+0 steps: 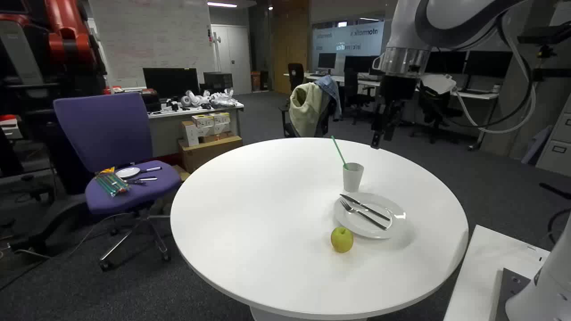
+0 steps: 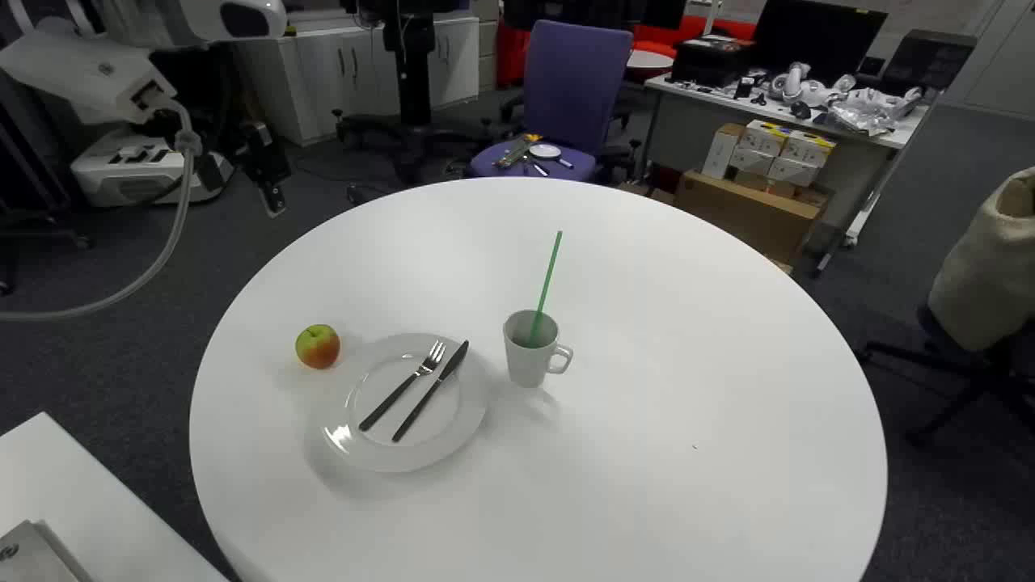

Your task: Remove the straw from the cup

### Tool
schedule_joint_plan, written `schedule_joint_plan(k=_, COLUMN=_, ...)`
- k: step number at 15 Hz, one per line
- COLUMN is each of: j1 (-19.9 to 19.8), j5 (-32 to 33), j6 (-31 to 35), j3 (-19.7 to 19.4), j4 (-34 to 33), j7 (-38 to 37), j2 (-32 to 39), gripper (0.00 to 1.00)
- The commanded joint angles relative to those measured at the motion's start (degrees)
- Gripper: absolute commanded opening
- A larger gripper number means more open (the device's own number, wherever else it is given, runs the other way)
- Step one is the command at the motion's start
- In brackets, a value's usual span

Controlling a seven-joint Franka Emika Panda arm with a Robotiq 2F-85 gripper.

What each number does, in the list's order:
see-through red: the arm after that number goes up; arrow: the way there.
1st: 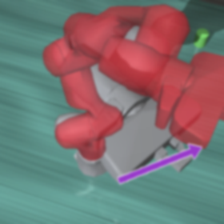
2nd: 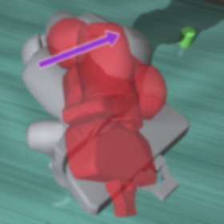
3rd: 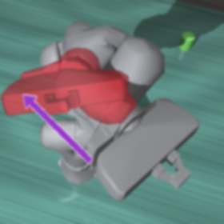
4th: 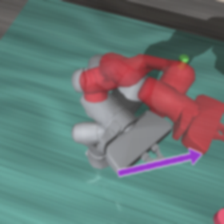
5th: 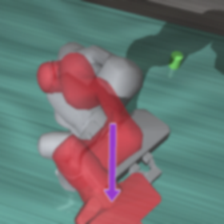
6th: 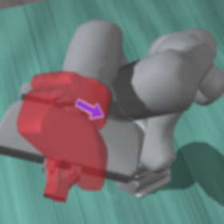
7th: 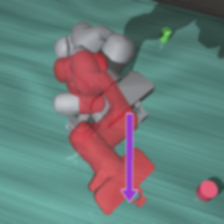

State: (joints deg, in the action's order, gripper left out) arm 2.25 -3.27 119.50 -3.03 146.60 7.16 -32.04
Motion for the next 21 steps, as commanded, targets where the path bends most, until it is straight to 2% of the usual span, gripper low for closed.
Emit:
schedule_joint_plan(k=1, j1=-0.3, j5=-0.1, j6=-0.2, j3=0.3, j4=-0.1, j7=0.1, j2=0.0, gripper=1.00)
schedule_joint_plan(k=6, j1=-0.3, j5=-0.1, j6=-0.2, j3=0.3, j4=-0.1, j7=0.1, j2=0.0, gripper=1.00)
schedule_joint_plan(k=9, j1=-2.6, j5=2.8, j6=4.5, j3=-0.6, j4=-1.5, j7=0.7, j2=2.0, gripper=1.00)
schedule_joint_plan(k=13, j1=-6.9, j5=12.5, j6=20.7, j3=-1.7, j4=-3.5, j7=2.5, j2=7.7, gripper=1.00)
schedule_joint_plan(k=15, j1=-8.6, j5=16.2, j6=31.1, j3=-2.4, j4=-4.1, j7=2.5, j2=11.7, gripper=1.00)
schedule_joint_plan(k=17, j1=-9.4, j5=16.6, j6=41.8, j3=-3.5, j4=-5.0, j7=1.8, j2=15.6, gripper=1.00)
schedule_joint_plan(k=18, j1=-11.5, j5=17.2, j6=47.2, j3=-2.7, j4=-4.4, j7=-2.5, j2=17.7, gripper=1.00)
schedule_joint_plan(k=19, j1=-9.5, j5=15.1, j6=40.9, j3=-3.0, j4=-2.4, j7=0.6, j2=13.5, gripper=1.00)
schedule_joint_plan(k=21, j1=-10.7, j5=15.2, j6=46.0, j3=-3.1, j4=-2.8, j7=-0.3, j2=16.9, gripper=1.00)
